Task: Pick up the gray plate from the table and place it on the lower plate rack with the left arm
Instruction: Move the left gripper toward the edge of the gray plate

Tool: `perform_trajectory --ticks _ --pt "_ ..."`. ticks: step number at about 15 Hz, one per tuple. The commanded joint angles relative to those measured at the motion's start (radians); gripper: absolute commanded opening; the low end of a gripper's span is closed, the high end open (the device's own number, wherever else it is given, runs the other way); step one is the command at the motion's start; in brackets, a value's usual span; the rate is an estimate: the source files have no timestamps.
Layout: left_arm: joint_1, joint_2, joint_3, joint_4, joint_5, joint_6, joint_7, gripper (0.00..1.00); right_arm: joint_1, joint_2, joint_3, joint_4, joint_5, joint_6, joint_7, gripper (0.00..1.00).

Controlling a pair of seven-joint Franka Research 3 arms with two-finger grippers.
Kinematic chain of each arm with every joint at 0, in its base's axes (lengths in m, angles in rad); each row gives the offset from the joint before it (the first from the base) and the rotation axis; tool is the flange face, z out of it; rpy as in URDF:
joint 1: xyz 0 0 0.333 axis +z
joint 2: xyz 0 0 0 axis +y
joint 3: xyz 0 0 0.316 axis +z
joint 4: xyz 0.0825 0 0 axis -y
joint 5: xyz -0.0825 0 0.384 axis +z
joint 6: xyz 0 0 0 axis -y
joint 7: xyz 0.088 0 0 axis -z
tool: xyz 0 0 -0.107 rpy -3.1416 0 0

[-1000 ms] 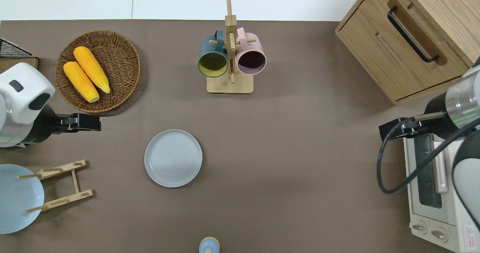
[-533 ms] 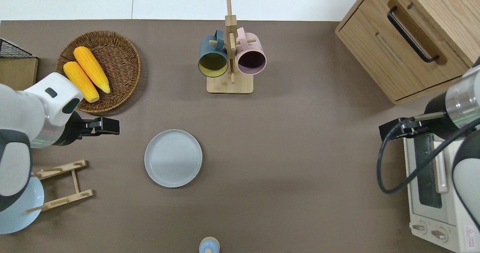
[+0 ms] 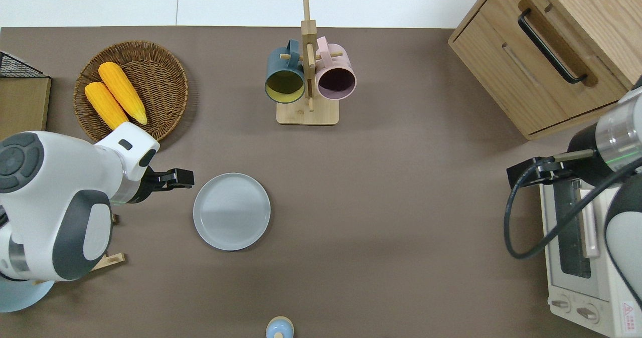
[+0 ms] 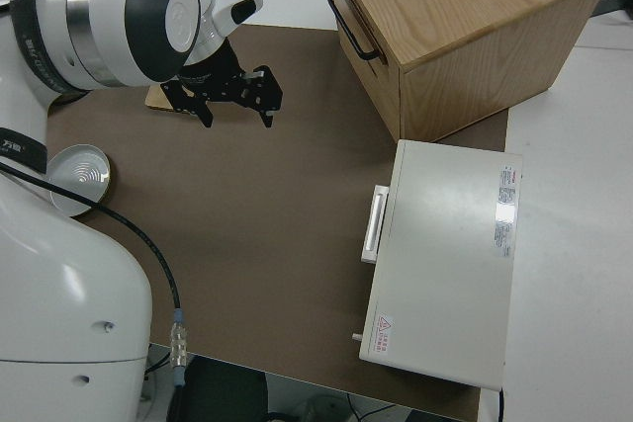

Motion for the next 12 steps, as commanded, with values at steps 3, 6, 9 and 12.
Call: perform_trajectory --ticks 3,6,9,12 --pt "-0.029 0.028 0.004 -0.137 -0.009 0.156 -0.032 0.99 -0.023 -0.002 0.021 0.007 -0.005 -0.011 0.012 0.983" --pt "-0.030 0.051 -0.008 -0.198 -0.009 0.232 -0.034 0.99 -0.023 -0.002 0.021 0.007 -0.005 -0.011 0.012 0.983" --pt "-0.035 0.080 -0.010 -0.217 -0.035 0.266 -0.034 0.99 -0.023 -0.002 0.021 0.006 -0.005 -0.011 0.012 0.983" --pt "-0.035 0.087 -0.010 -0.225 -0.035 0.275 -0.034 0.72 -0.023 -0.002 0.021 0.007 -0.006 -0.011 0.012 0.983"
